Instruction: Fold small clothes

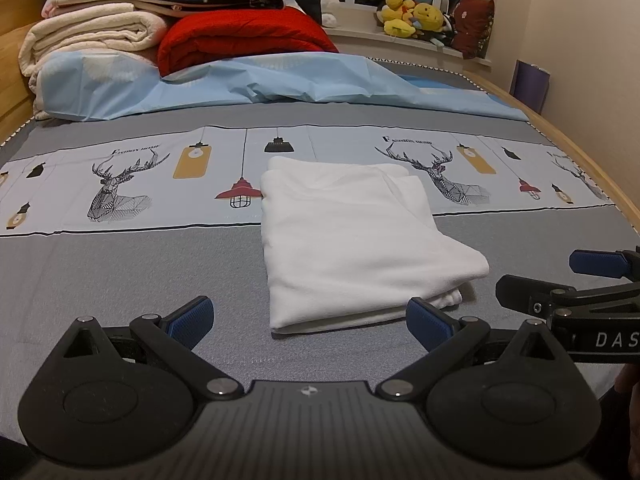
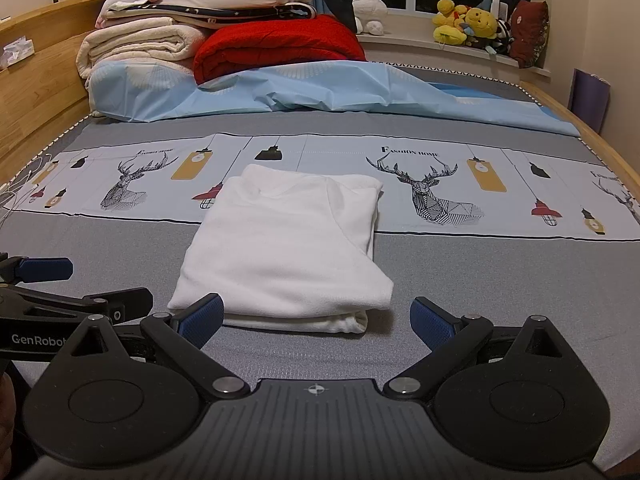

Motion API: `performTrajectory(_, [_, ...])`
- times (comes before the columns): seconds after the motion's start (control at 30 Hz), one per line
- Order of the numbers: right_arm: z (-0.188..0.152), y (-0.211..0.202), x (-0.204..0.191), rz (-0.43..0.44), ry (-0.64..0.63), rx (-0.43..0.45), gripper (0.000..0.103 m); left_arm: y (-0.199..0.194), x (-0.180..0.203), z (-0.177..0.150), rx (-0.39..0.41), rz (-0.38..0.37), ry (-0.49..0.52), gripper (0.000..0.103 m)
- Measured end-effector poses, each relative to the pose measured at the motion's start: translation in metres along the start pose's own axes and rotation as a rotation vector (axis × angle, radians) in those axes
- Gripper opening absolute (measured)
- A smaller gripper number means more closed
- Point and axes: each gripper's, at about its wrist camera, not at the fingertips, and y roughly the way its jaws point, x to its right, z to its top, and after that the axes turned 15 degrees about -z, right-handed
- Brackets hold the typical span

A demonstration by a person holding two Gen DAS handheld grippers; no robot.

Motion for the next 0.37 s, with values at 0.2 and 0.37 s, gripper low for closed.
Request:
performTrajectory(0.2, [0.0001, -0.0003, -0.0008, -0.002, 0.001, 0.0, 0.099, -0.0001, 0.0004, -0.0004, 0.0, -0.001, 0.002, 0.102])
performTrajectory(0.37, [0.0, 0.0, 0.0, 0.0, 0.001, 0.0, 0.099, -0.0003, 0.0007, -0.0009, 0.0, -0.004, 0.004, 0.102])
